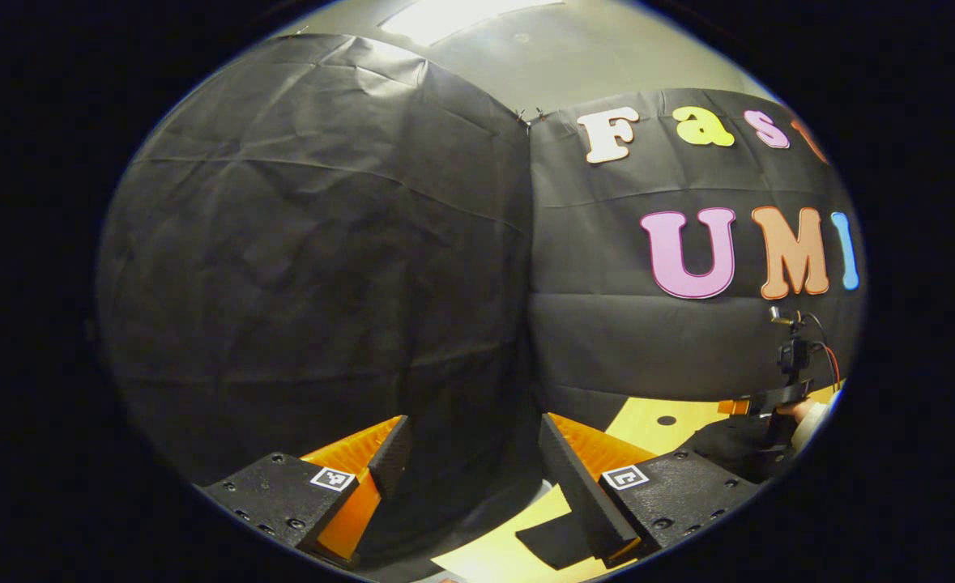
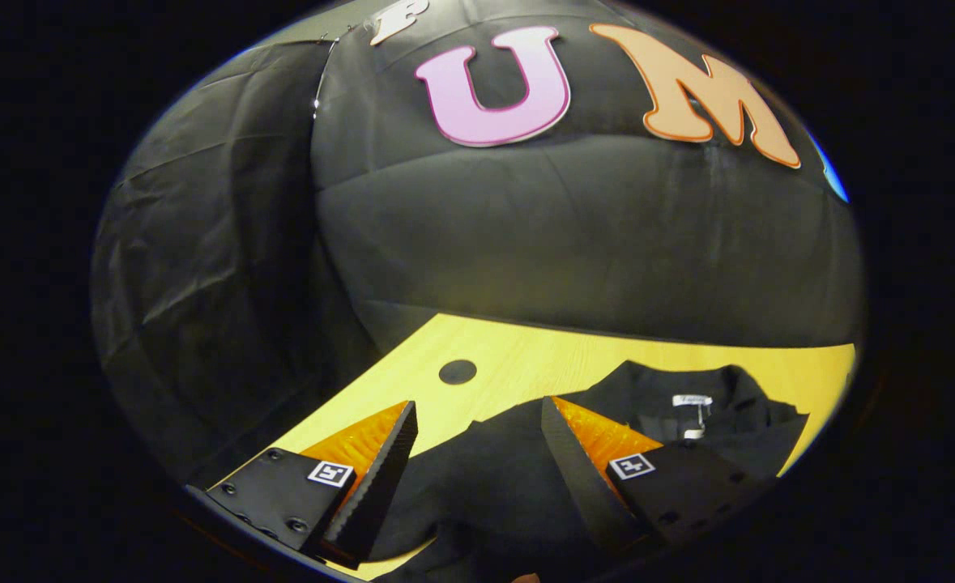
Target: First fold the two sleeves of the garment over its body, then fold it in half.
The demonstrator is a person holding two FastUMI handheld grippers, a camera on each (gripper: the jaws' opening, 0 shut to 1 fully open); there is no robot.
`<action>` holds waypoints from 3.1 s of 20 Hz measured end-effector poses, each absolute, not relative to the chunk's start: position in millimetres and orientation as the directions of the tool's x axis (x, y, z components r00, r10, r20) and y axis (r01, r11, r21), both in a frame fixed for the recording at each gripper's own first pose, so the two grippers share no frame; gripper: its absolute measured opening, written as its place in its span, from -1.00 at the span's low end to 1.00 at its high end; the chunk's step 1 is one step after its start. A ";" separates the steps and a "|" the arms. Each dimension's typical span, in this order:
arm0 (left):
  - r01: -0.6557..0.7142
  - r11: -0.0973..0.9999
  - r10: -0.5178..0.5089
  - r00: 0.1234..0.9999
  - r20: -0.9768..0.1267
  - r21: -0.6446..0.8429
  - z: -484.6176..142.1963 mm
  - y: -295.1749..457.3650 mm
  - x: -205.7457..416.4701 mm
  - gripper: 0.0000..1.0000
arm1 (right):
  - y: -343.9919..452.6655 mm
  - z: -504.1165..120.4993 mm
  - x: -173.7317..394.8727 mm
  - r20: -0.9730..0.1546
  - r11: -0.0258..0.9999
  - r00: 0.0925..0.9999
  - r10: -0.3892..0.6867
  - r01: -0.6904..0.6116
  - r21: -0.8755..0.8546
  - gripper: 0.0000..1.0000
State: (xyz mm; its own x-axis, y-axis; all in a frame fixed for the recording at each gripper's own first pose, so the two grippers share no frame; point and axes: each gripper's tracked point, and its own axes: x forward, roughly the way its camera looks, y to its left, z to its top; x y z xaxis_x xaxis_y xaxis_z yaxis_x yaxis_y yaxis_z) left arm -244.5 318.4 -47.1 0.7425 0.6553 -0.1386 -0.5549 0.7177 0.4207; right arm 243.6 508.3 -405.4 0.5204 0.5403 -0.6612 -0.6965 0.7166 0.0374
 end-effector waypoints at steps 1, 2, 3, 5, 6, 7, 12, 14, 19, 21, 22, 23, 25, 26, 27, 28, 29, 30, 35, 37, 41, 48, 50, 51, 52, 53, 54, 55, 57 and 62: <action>-0.543 0.733 0.648 0.741 -0.178 0.409 -64.0 317.3 -242.9 0.92 | 502.6 -387.0 246.7 -0.641 0.718 0.535 0.551 -0.695 0.036 0.97; -0.534 0.744 0.645 0.733 -0.218 0.402 -83.0 317.2 -244.5 0.92 | 494.0 -367.1 249.0 -0.617 0.722 0.554 0.559 -0.691 0.033 0.96; -0.529 0.752 0.644 0.718 -0.263 0.394 -102.7 317.2 -245.8 0.89 | 485.8 -347.3 250.9 -0.592 0.725 0.573 0.567 -0.688 0.029 0.97; -0.514 0.774 0.628 0.697 -0.345 0.370 -139.9 313.1 -249.1 0.92 | 460.4 -305.2 252.3 -0.539 0.736 0.615 0.576 -0.677 0.014 0.96; -0.506 0.782 0.620 0.687 -0.378 0.364 -160.2 310.9 -251.6 0.89 | 443.3 -284.0 253.1 -0.516 0.746 0.638 0.571 -0.666 0.001 0.96; -0.495 0.789 0.613 0.676 -0.409 0.364 -179.0 310.6 -252.9 0.89 | 423.4 -262.7 255.1 -0.488 0.763 0.670 0.559 -0.647 -0.015 0.96; -0.462 0.797 0.603 0.561 -0.567 0.390 -274.9 315.6 -267.9 0.91 | 305.4 -145.9 268.0 -0.300 0.874 0.834 0.462 -0.486 -0.006 0.95; -0.478 0.798 0.592 0.514 -0.621 0.366 -304.7 315.6 -274.0 0.91 | 252.5 -105.6 268.5 -0.228 0.912 0.894 0.386 -0.407 -0.048 0.95; -0.529 0.778 0.587 0.419 -0.692 0.339 -338.7 314.5 -282.6 0.92 | 127.8 -6.7 247.2 -0.055 0.971 0.978 0.204 -0.209 -0.119 0.94; -0.514 0.767 0.610 0.398 -0.685 0.385 -345.1 317.1 -287.2 0.94 | 88.2 18.8 240.1 -0.001 0.975 0.993 0.120 -0.118 -0.191 0.88; -0.495 0.768 0.614 0.388 -0.687 0.407 -350.5 315.4 -286.2 0.90 | 73.8 22.1 239.5 0.006 0.970 0.997 0.078 -0.075 -0.230 0.84; -0.488 0.766 0.623 0.404 -0.670 0.418 -350.0 314.3 -281.9 0.89 | 59.5 24.0 236.5 0.004 0.965 0.999 0.044 -0.041 -0.257 0.85; -0.508 0.758 0.630 0.405 -0.663 0.409 -348.7 312.0 -282.6 0.83 | 42.0 28.3 229.2 -0.009 0.964 1.000 0.018 -0.020 -0.265 0.94; -0.511 0.757 0.632 0.410 -0.658 0.408 -347.2 313.1 -280.9 0.80 | 36.4 28.8 228.3 -0.014 0.966 1.000 0.011 -0.014 -0.260 0.94; -0.508 0.759 0.629 0.412 -0.660 0.406 -348.6 311.1 -280.1 0.62 | 30.9 28.3 227.8 -0.022 0.967 1.000 0.004 -0.010 -0.255 0.93; -0.502 0.765 0.623 0.420 -0.659 0.403 -352.6 306.6 -278.4 0.51 | 26.0 27.2 227.9 -0.031 0.967 1.000 -0.001 -0.007 -0.255 0.93; -0.494 0.770 0.618 0.421 -0.664 0.404 -355.5 302.3 -275.6 0.21 | 22.6 23.8 227.8 -0.041 0.966 0.999 -0.009 -0.002 -0.258 1.00; -0.483 0.776 0.613 0.422 -0.668 0.407 -355.9 305.1 -273.9 0.10 | 23.1 19.8 228.9 -0.047 0.965 0.999 -0.011 -0.001 -0.262 0.87; -0.495 0.763 0.629 0.419 -0.655 0.415 -356.9 299.0 -265.7 -0.88 | 29.4 14.4 226.6 -0.053 0.958 0.999 0.008 -0.023 -0.286 0.94; -0.504 0.751 0.641 0.402 -0.654 0.426 -357.0 297.0 -265.2 -1.00 | 26.8 15.9 226.2 -0.054 0.955 0.999 0.010 -0.025 -0.296 0.96; -0.534 0.754 0.621 0.391 -0.679 0.381 -343.6 289.7 -259.0 -1.00 | 4.5 16.7 227.3 -0.054 0.954 0.998 -0.014 -0.003 -0.299 0.96; -0.602 0.767 0.585 0.513 -0.628 0.222 -299.1 249.7 -164.1 -1.00 | -70.2 11.3 236.3 -0.080 0.953 0.995 -0.064 0.037 -0.301 0.96; -0.556 0.793 0.583 0.578 -0.571 0.248 -279.3 232.1 -122.2 -1.00 | -98.3 17.1 239.3 -0.073 0.953 0.994 -0.082 0.056 -0.299 0.93; -0.531 0.809 0.573 0.622 -0.533 0.251 -268.4 218.3 -98.5 -1.00 | -113.6 19.3 239.9 -0.069 0.952 0.993 -0.095 0.070 -0.298 0.96; -0.501 0.828 0.554 0.658 -0.510 0.253 -262.8 201.9 -70.5 -1.00 | -129.0 20.5 240.7 -0.067 0.952 0.992 -0.107 0.083 -0.295 0.93; -0.466 0.847 0.529 0.685 -0.501 0.257 -262.7 182.1 -46.0 -1.00 | -143.7 21.8 241.3 -0.068 0.952 0.991 -0.119 0.094 -0.290 0.96; -0.427 0.866 0.500 0.711 -0.495 0.262 -266.3 162.1 -16.0 -1.00 | -158.9 22.2 241.9 -0.070 0.953 0.989 -0.130 0.105 -0.284 0.96; -0.387 0.883 0.469 0.737 -0.486 0.266 -267.7 138.9 9.3 -1.00 | -173.7 21.9 242.2 -0.074 0.954 0.987 -0.140 0.115 -0.278 0.96; -0.298 0.916 0.396 0.782 -0.482 0.270 -278.1 92.4 51.0 -1.00 | -196.5 21.4 244.1 -0.083 0.953 0.984 -0.161 0.133 -0.271 0.96; -0.029 0.961 0.178 0.826 -0.534 0.276 -340.8 -50.2 111.4 -1.00 | -245.9 17.4 238.1 -0.102 0.955 0.973 -0.205 0.176 -0.240 0.96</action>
